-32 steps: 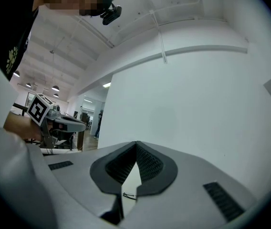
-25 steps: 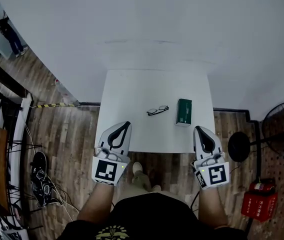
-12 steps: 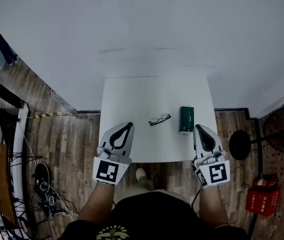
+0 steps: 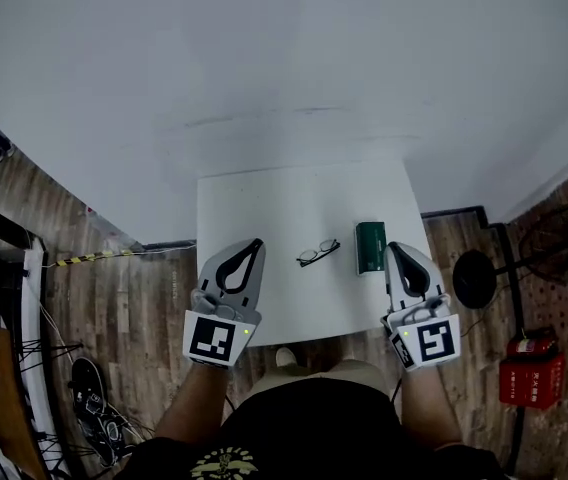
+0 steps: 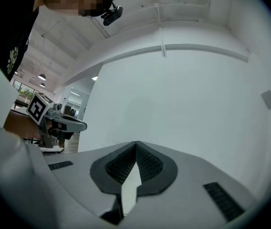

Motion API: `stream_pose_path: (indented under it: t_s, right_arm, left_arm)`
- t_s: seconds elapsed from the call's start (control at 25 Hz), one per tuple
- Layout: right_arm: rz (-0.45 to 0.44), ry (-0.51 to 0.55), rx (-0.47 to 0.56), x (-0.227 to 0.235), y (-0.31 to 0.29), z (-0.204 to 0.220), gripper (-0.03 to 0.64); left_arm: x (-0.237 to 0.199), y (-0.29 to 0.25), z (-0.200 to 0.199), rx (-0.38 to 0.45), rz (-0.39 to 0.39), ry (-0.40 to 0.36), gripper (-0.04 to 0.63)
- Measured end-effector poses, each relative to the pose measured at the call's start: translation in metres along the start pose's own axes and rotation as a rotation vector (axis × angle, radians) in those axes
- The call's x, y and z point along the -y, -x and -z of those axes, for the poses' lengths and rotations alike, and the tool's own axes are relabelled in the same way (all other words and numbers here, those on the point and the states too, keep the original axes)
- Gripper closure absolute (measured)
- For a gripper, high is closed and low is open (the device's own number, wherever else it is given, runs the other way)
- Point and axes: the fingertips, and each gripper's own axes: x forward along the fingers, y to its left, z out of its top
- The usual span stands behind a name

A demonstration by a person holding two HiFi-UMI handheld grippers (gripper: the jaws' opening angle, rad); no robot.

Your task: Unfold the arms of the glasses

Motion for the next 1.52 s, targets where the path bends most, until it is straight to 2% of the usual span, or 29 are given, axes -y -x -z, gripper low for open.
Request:
stream_pose_path:
  t_s: [0.36,0.64,0.96,1.36,1.52]
  right_arm:
    - [0.017,-0.008,-0.032,0.009,-0.010,0.010,0.620]
    - [-0.022,-0.032,-0.041,0.025,-0.036,0.029,0.620]
    - [-0.084,-0.065,-0.072,0.044,-0.071,0.059,0.620]
    - [-0.125,-0.086,-0.133,0.064,-0.086,0.101,0.620]
    - [-0.142,-0.098,-0.165,0.067,-0.090,0.119,0.620]
  left_arm:
    - [-0.002,-0.025,0.009,-0.003,0.055,0.009,0.589]
    - [-0.001,-0.049,0.024,-0.038,0.054,0.008,0.589]
    - [0.008,-0.084,0.061,-0.131,0.068,0.004,0.589]
    - [0.024,-0.122,0.127,-0.290,0.093,0.006,0.588]
    - [0.036,-0.136,0.155,-0.325,0.123,0.019,0.588]
